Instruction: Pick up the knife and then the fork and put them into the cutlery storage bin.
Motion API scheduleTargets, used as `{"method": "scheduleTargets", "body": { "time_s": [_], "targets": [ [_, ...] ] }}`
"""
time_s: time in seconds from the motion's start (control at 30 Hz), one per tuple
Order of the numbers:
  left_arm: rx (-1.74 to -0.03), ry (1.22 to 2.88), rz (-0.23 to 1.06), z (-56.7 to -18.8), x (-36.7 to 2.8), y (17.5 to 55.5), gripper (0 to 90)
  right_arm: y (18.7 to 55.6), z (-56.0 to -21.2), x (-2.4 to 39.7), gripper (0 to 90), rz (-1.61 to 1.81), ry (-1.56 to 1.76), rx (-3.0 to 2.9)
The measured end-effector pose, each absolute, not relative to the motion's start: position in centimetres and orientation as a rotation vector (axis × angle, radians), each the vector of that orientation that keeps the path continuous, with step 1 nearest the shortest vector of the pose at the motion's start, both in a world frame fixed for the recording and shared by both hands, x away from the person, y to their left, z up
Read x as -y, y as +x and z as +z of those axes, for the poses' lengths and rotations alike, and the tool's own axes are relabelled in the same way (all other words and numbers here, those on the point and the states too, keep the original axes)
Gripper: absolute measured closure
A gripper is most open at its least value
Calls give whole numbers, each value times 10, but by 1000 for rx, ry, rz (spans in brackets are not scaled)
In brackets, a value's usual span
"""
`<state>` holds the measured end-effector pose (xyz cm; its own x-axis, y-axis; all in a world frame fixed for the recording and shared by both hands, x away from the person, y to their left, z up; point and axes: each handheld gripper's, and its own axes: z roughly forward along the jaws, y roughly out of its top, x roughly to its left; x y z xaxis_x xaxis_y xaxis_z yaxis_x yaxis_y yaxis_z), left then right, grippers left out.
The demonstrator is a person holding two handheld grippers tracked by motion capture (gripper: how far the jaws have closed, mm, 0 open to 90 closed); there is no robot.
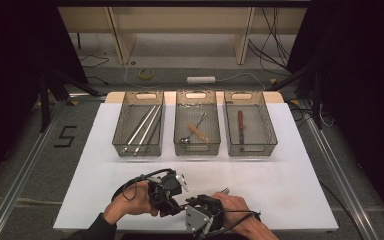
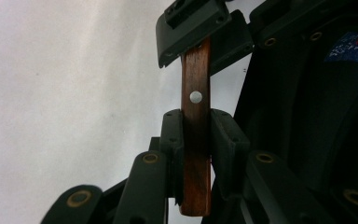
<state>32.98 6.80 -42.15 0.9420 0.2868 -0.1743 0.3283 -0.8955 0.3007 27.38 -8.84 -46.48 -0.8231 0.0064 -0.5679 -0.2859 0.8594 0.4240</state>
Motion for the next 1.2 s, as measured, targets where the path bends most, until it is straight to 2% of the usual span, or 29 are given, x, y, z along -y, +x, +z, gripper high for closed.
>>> {"method": "scheduleTargets", "body": {
  "time_s": [0.4, 0.5, 0.6, 0.7, 0.93, 1.2],
  "targets": [
    [-463, 2702, -142, -417, -71, 331, 726, 272, -465, 91, 784, 604, -308, -2416],
    [-473, 2695, -112, -415, -72, 332, 602, 274, -464, 93, 784, 598, -307, -2415],
    [-521, 2642, -66, -412, -75, 333, 418, 276, -463, 94, 784, 595, -311, -2405],
    [-530, 2588, -29, -407, -80, 335, 330, 276, -464, 97, 784, 588, -276, -2416],
    [-579, 2458, 69, -402, -93, 338, 246, 283, -460, 106, 784, 586, -256, -2399],
    [-575, 2333, 183, -402, -105, 336, 225, 291, -455, 117, 783, 568, -204, -2392]
  ]
}}
